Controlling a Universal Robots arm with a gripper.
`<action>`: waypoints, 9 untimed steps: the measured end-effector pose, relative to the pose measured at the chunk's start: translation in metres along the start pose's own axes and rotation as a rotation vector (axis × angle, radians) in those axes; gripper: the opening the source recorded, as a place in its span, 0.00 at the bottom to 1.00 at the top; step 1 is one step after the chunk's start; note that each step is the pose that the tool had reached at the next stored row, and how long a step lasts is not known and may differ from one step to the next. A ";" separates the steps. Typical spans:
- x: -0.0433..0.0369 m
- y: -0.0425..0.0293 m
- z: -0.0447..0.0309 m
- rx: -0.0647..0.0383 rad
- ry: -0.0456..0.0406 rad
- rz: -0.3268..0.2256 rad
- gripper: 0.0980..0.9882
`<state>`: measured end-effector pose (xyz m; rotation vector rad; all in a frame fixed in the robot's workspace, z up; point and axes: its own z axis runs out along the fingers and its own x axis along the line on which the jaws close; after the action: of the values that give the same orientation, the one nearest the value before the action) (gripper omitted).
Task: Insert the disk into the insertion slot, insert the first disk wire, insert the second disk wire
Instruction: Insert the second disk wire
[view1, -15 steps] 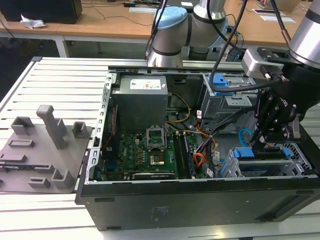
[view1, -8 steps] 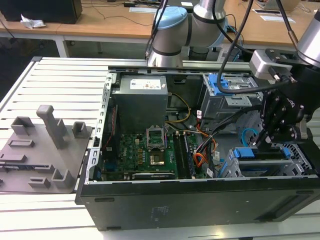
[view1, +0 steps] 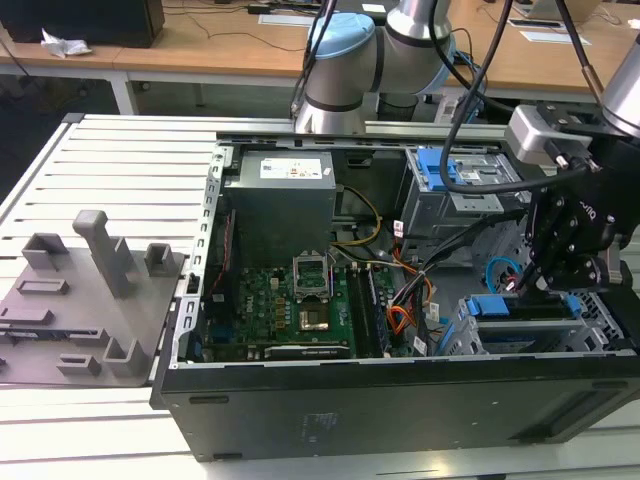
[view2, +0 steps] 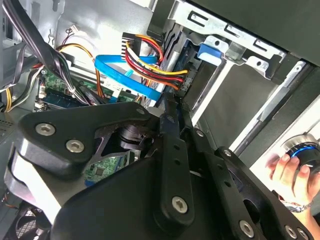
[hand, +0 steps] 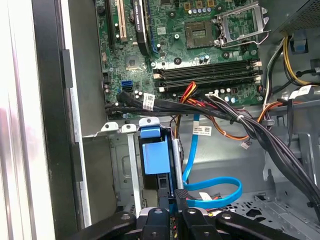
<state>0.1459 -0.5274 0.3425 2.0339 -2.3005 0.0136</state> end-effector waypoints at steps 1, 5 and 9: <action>0.0005 -0.0001 0.0001 0.000 0.0000 0.000 0.07; 0.0010 -0.0003 0.0028 0.000 0.0001 0.000 0.07; 0.0011 -0.0005 0.0043 0.000 0.0002 0.000 0.07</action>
<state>0.1460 -0.5288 0.3382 2.0337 -2.3004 0.0138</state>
